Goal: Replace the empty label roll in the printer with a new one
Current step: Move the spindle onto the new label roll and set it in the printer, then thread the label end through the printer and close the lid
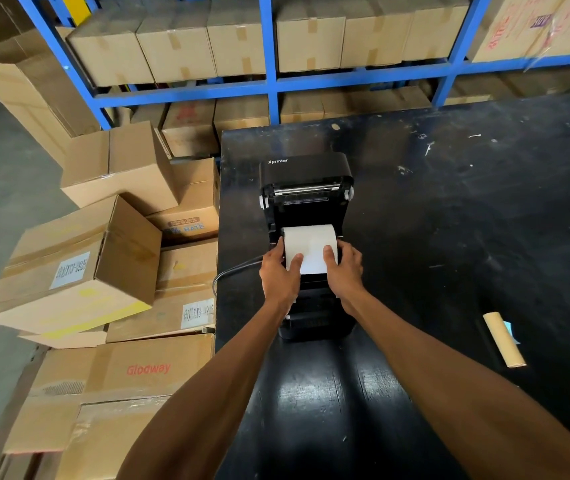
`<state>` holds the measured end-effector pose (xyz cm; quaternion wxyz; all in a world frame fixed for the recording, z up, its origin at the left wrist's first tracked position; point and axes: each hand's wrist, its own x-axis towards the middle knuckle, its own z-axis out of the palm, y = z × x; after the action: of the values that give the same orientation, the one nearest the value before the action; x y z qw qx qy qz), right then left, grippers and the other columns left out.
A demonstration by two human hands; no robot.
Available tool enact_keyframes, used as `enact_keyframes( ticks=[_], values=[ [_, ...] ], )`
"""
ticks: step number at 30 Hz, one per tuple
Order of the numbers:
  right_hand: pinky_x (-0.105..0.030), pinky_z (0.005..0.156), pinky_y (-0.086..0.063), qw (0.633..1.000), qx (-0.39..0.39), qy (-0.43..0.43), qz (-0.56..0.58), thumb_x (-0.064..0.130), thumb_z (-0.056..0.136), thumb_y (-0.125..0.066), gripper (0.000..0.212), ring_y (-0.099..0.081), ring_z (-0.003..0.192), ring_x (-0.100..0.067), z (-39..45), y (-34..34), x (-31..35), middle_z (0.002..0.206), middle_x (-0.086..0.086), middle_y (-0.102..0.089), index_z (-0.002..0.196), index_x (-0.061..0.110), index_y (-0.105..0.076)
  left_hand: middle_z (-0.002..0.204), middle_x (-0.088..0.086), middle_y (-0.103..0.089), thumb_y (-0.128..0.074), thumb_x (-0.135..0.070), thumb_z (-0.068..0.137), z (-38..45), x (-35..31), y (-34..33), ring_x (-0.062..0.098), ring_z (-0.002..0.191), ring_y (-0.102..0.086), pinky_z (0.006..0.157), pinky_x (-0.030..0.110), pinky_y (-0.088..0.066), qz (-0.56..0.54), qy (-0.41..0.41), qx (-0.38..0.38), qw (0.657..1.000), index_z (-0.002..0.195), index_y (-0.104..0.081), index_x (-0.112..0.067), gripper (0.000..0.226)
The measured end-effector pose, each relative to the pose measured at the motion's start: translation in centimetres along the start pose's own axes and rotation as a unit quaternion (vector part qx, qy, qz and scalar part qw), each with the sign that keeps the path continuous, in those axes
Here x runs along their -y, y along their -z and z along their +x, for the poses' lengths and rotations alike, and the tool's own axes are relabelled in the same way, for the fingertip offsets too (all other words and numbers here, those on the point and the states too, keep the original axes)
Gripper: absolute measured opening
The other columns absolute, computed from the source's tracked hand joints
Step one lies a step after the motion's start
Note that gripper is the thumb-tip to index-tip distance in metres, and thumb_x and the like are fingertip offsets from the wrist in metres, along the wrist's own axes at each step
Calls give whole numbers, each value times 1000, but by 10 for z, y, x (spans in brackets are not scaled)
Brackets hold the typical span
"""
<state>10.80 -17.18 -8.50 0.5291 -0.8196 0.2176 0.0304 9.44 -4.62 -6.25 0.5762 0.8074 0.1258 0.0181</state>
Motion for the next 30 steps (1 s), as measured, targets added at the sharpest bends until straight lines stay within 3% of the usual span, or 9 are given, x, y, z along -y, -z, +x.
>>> enact_keyframes(
  ticks=[8, 15, 20, 27, 30],
  values=[
    [-48, 114, -33, 1000, 4, 10, 11, 52, 97, -43, 50, -31, 138, -24, -3, 1, -6, 153, 1, -25, 143, 31, -39, 137, 9, -62, -61, -21, 97, -3, 3, -2, 25, 124, -60, 105, 44, -52, 24, -7, -6, 1000, 148, -47, -16, 53],
    [-40, 112, -32, 999, -9, 35, -23, 42, 101, -41, 47, -31, 137, -25, -8, -1, -12, 151, -3, -32, 142, 19, -43, 139, 9, -62, -59, -15, 98, -14, 4, -2, 26, 125, -59, 107, 45, -51, 55, -33, -14, 998, 149, -46, -14, 52],
    [-38, 109, -33, 999, -16, 41, -28, 39, 101, -43, 46, -31, 137, -24, -10, -2, -13, 151, -2, -33, 142, 18, -44, 128, 9, -69, -57, -10, 98, -15, 5, -3, 25, 113, -67, 94, 26, -52, 55, 3, -15, 998, 143, -53, -12, 46],
    [-33, 102, -36, 999, -13, 34, -23, 39, 100, -48, 47, -35, 134, -24, -10, 1, -11, 148, -3, -35, 142, 17, -46, 133, 15, -65, -61, -12, 97, -9, 4, 0, 33, 116, -65, 98, 50, -56, 79, 8, -7, 997, 143, -52, -9, 47],
    [-32, 91, -44, 999, -33, 24, -20, 44, 97, -51, 46, -50, 116, -23, -15, 3, -10, 138, -7, -43, 137, 22, -51, 132, 18, -64, -63, -16, 96, -7, 4, 4, 38, 109, -67, 91, 55, -58, 84, 23, -1, 996, 145, -50, -10, 51]
  ],
)
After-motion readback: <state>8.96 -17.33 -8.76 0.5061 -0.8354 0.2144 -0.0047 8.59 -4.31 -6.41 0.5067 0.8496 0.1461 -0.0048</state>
